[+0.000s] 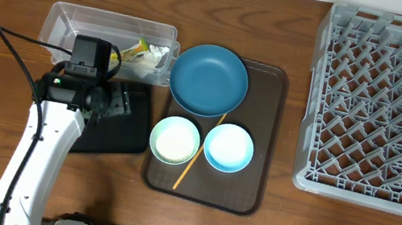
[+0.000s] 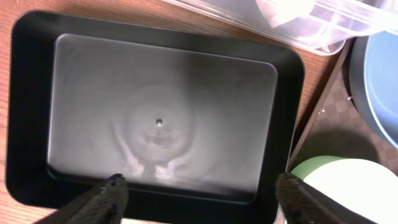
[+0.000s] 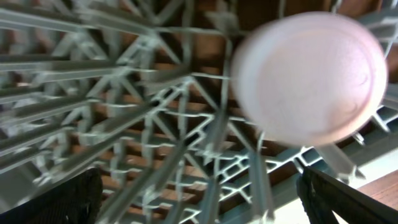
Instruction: Sort waste into correct bins and load items into the dishwasher rack
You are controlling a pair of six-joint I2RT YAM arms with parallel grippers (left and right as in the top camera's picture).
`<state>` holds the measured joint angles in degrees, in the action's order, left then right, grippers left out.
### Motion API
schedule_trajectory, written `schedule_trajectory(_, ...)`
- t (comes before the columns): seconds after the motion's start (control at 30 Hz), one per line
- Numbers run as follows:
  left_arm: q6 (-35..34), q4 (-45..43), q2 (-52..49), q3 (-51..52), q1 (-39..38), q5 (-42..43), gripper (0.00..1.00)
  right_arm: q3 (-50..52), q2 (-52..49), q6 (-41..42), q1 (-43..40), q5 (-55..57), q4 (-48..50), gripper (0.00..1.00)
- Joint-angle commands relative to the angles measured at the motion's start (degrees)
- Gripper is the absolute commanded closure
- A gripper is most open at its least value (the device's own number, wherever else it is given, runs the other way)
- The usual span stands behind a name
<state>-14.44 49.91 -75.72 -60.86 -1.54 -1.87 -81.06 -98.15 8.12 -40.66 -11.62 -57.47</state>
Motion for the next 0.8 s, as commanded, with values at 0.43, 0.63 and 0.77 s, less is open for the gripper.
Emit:
schedule_trajectory(0.43, 0.00, 0.17, 0.83, -0.11, 0.28, -0.74, 0.12, -1.33, 18.58, -8.24, 32.74, -13.46, -1.73, 0.01)
schedule_trajectory(0.63, 0.00, 0.17, 0.83, -0.11, 0.28, -0.74, 0.11, -0.57, 16.50, -8.61, 45.48, -13.18, -2.12, 0.10)
schedule_trajectory(0.77, 0.00, 0.17, 0.83, -0.11, 0.28, -0.74, 0.11, 1.38, 13.46, -8.35, 52.63, -11.28, -2.23, 0.17)
